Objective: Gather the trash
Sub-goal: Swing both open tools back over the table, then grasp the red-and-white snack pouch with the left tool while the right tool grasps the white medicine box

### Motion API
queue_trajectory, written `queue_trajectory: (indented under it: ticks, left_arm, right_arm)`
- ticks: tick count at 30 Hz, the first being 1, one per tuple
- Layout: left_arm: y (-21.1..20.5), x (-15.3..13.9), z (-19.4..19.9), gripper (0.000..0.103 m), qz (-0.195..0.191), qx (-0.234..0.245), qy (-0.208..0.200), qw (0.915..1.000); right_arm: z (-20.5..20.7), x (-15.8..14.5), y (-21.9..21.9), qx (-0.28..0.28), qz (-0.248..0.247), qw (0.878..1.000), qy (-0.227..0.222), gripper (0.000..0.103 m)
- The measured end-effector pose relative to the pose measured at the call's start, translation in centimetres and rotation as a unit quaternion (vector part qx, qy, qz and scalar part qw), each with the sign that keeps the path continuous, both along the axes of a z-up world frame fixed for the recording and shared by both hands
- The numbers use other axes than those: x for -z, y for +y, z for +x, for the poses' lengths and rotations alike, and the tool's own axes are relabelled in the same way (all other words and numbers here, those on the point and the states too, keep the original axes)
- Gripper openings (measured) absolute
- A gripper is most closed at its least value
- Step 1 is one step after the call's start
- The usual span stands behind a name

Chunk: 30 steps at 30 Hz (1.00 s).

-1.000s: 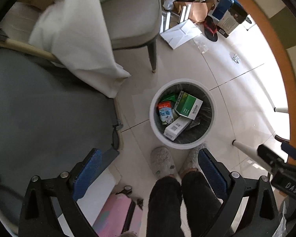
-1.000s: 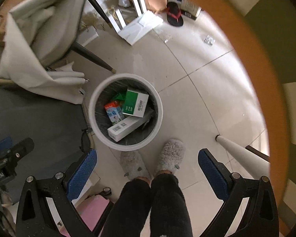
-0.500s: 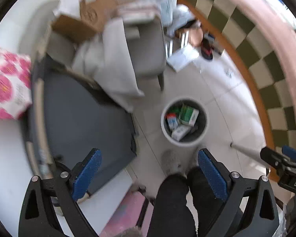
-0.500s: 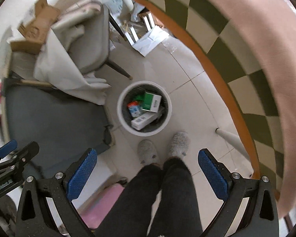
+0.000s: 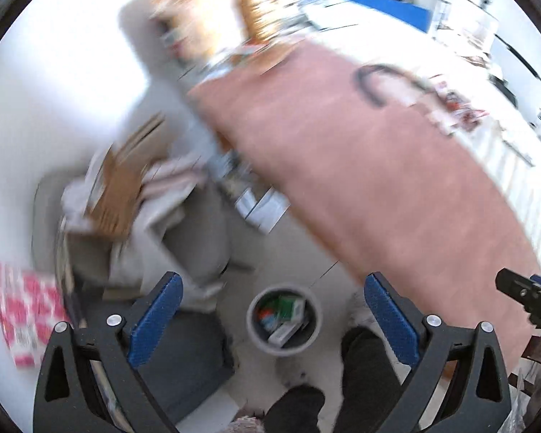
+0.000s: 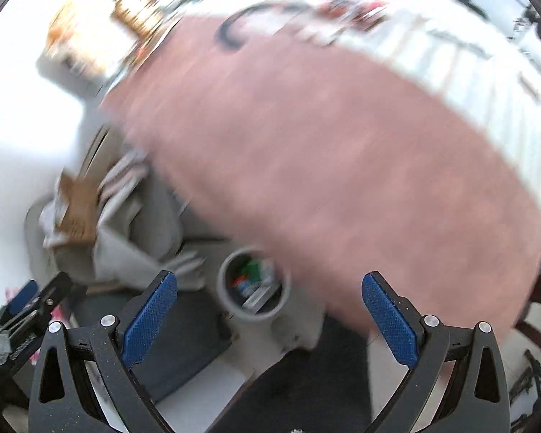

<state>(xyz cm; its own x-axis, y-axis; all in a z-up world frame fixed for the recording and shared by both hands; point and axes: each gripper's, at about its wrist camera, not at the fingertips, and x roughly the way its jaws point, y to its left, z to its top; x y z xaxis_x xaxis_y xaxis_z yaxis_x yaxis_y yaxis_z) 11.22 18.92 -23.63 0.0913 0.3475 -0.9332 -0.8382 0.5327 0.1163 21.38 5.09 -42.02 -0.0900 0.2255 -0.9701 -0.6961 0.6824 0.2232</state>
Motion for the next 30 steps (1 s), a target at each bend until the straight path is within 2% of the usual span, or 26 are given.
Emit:
queue_trajectory:
  ticks: [3,7,8,12,15,17,21,24,27,28,30]
  left_arm:
    - [1.1,-0.7,7.1,0.103,0.015,0.013,0.007,0.9998]
    - [3.1,-0.3,17.5,0.103,0.021,0.024,0.018,0.9993]
    - [3.7,0.3,20.8,0.103,0.022,0.027,0.027,0.9990]
    - [5.2,2.0,29.2,0.103,0.020,0.028,0.050,0.9982]
    - [6.3,4.3,33.7,0.103,0.006,0.026,0.074,0.9969]
    - [7.2,6.0,36.1,0.103,-0.006,0.024,0.092,0.9955]
    - [8.3,8.1,38.0,0.103,-0.015,0.017,0.112,0.9934]
    - [8.9,9.1,38.6,0.103,-0.023,0.010,0.116,0.9930]
    - [9.1,9.5,38.9,0.103,-0.033,0.005,0.115,0.9929]
    - [9.0,9.5,39.2,0.103,-0.036,0.004,0.112,0.9930]
    - [9.1,9.5,39.3,0.103,-0.042,0.003,0.108,0.9933]
  right_arm:
    - [6.7,-0.2,0.6,-0.018,-0.038,0.998,-0.040,0.103]
    - [17.4,0.8,2.3,-0.074,-0.106,0.988,-0.090,0.103]
    - [20.3,1.4,2.8,-0.090,-0.126,0.982,-0.107,0.103]
    - [29.5,4.7,5.1,-0.155,-0.194,0.959,-0.133,0.103]
    - [33.3,7.7,6.7,-0.215,-0.227,0.940,-0.134,0.103]
    - [34.9,9.9,7.9,-0.259,-0.250,0.923,-0.135,0.103]
    - [37.1,14.3,10.1,-0.364,-0.284,0.876,-0.139,0.103]
    - [38.4,16.2,11.6,-0.412,-0.292,0.853,-0.132,0.103]
    - [39.6,17.3,12.7,-0.441,-0.289,0.844,-0.100,0.103]
    - [40.2,17.5,12.9,-0.445,-0.286,0.845,-0.083,0.103]
    - [41.7,17.8,13.0,-0.424,-0.285,0.859,-0.044,0.103]
